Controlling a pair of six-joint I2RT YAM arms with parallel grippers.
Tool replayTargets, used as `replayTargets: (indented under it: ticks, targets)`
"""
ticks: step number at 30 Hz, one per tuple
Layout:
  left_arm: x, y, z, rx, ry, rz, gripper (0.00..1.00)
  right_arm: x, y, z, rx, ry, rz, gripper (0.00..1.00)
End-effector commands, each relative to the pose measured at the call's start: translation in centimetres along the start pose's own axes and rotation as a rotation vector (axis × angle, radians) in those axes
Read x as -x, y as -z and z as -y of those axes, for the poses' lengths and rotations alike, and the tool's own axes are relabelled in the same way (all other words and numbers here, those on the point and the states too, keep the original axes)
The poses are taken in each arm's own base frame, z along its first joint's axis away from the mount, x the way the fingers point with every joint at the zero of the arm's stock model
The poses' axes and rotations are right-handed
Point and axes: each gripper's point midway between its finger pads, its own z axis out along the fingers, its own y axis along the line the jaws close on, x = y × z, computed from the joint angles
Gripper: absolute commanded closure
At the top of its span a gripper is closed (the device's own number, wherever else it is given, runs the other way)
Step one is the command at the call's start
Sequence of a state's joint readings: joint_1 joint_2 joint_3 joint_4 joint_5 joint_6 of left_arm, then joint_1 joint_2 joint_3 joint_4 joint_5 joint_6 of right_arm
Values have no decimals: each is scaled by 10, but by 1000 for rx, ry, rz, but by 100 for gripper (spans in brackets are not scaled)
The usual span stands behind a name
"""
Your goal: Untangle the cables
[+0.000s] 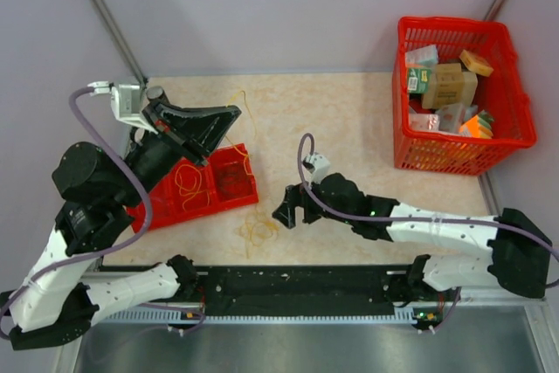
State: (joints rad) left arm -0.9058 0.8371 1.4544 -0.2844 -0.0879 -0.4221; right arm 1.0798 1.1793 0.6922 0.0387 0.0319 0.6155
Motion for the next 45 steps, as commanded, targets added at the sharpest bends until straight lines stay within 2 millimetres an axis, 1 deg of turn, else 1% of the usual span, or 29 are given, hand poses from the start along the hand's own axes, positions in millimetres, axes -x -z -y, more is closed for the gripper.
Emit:
replayTargets:
  ticks: [1, 2, 4, 7, 9, 11, 12, 13, 15, 19, 21, 22, 23, 24, 25, 26, 27, 28, 29, 31, 33, 34, 35, 37, 40, 41, 43, 45]
  targets:
    - [51, 9, 34, -125, 20, 123, 100, 33, -28, -15, 14, -105, 136, 2]
    - [55, 11, 36, -130, 11, 131, 100, 28, -37, -17, 31, -120, 117, 3]
    - [65, 13, 35, -114, -14, 147, 100, 10, -56, -12, 3, -164, 71, 8]
    - [81, 21, 34, -88, -49, 179, 100, -13, -81, 14, -135, -240, 19, 18]
    - [96, 30, 33, -70, -70, 217, 100, -27, -91, 20, -171, -248, 5, 26]
    - [113, 40, 35, -63, -104, 255, 100, -34, -95, 26, -225, -234, 8, 30]
    - [118, 43, 33, -44, -124, 265, 100, -39, -96, 28, -255, -224, 3, 33]
    - [129, 50, 33, -28, -144, 286, 100, -41, -95, 34, -300, -216, 5, 36]
    - [143, 59, 29, 12, -178, 306, 100, -51, -92, 45, -354, -212, -3, 46]
    - [172, 82, 25, 63, -241, 383, 100, -69, -83, 67, -435, -247, -17, 73]
    - [185, 91, 25, 78, -273, 420, 100, -72, -73, 78, -479, -279, 7, 83]
    - [190, 95, 23, 94, -287, 435, 100, -71, -66, 84, -498, -290, 27, 86]
    - [191, 97, 19, 117, -305, 436, 100, -66, -56, 89, -521, -299, 64, 88]
    - [189, 98, 11, 156, -324, 430, 100, -60, -45, 95, -546, -308, 98, 90]
    - [186, 97, 0, 210, -355, 416, 100, -53, -30, 103, -582, -309, 142, 91]
    - [180, 97, -12, 266, -385, 394, 100, -42, -14, 110, -617, -316, 199, 93]
    - [174, 97, -24, 326, -411, 374, 100, -39, 4, 122, -659, -312, 245, 94]
    - [162, 94, -40, 395, -451, 335, 100, -31, 26, 134, -707, -320, 315, 96]
    - [142, 87, -58, 461, -492, 275, 100, -26, 47, 147, -757, -337, 382, 99]
    - [115, 85, -89, 593, -558, 188, 100, -18, 81, 163, -772, -367, 480, 100]
    - [92, 87, -111, 683, -593, 129, 100, -6, 95, 165, -715, -391, 536, 100]
    - [80, 86, -119, 710, -610, 105, 100, 2, 97, 156, -644, -343, 536, 99]
    - [72, 87, -125, 726, -619, 98, 100, 4, 94, 150, -591, -302, 531, 94]
    - [58, 86, -137, 762, -647, 100, 100, 3, 87, 140, -506, -243, 511, 87]
    - [39, 81, -149, 788, -697, 90, 100, 1, 75, 128, -422, -219, 488, 84]
    - [37, 78, -151, 799, -709, 84, 100, 1, 72, 124, -405, -201, 476, 84]
    - [46, 72, -148, 807, -737, 82, 100, 0, 67, 121, -402, -185, 451, 83]
    - [67, 63, -140, 812, -757, 105, 100, -1, 63, 120, -399, -172, 439, 83]
